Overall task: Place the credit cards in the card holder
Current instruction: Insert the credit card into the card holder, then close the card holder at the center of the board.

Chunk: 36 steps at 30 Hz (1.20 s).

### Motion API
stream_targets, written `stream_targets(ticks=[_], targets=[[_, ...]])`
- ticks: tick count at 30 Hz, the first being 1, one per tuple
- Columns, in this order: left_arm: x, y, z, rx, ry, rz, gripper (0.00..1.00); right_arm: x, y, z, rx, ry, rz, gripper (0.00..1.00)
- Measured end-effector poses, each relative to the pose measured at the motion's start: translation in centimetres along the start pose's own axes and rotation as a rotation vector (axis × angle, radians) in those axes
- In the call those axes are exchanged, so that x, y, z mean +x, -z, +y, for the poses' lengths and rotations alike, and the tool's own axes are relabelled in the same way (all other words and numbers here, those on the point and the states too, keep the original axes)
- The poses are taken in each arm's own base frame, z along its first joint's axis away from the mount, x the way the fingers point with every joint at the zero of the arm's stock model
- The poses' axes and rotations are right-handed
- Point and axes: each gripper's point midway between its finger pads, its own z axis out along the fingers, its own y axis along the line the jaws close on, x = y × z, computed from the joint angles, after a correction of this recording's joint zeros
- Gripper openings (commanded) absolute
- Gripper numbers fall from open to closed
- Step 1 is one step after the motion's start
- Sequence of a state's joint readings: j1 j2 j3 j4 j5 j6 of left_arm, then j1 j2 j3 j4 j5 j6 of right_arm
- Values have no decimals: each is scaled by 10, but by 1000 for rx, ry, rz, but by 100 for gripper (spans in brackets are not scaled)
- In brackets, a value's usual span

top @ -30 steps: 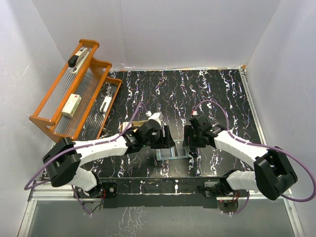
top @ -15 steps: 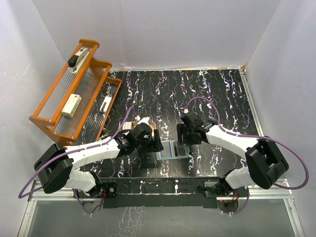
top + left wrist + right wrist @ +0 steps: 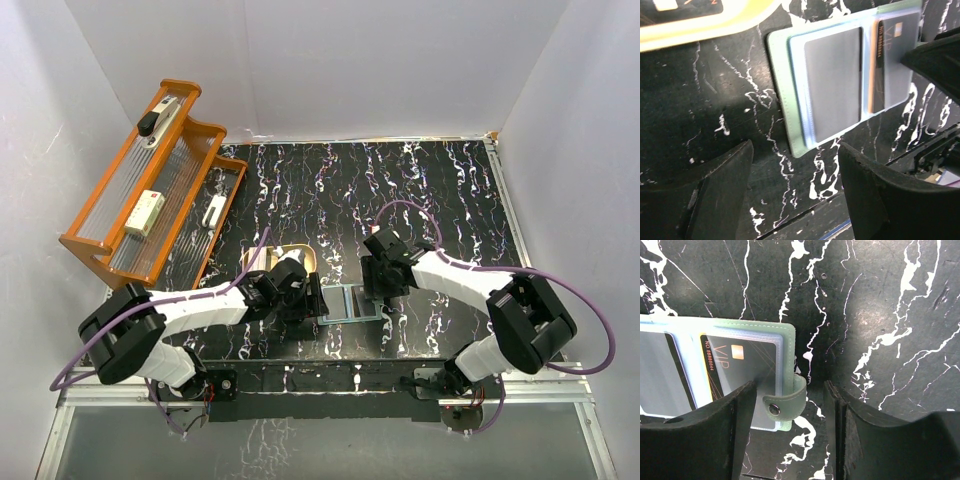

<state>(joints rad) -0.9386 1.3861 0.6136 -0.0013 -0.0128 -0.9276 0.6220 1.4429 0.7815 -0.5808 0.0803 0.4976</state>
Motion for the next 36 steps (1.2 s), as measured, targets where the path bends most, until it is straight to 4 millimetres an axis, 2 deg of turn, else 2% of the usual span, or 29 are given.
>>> stream_targets(ticks=[6,18,25,36], targets=[[0,-5,-2,10,9,0,68,-2,1,-2,16,4,-14,42],[-1,-7,-4,15,13,-6,65,-3,12,-24,124,-2,-44,32],[-2,-7,-5,12,20,-5,65,-7,16,-24,127,-36,-69,27],[-3,-10,-9,22,35,0,64,1,9,-23,112,-57,-60,12]])
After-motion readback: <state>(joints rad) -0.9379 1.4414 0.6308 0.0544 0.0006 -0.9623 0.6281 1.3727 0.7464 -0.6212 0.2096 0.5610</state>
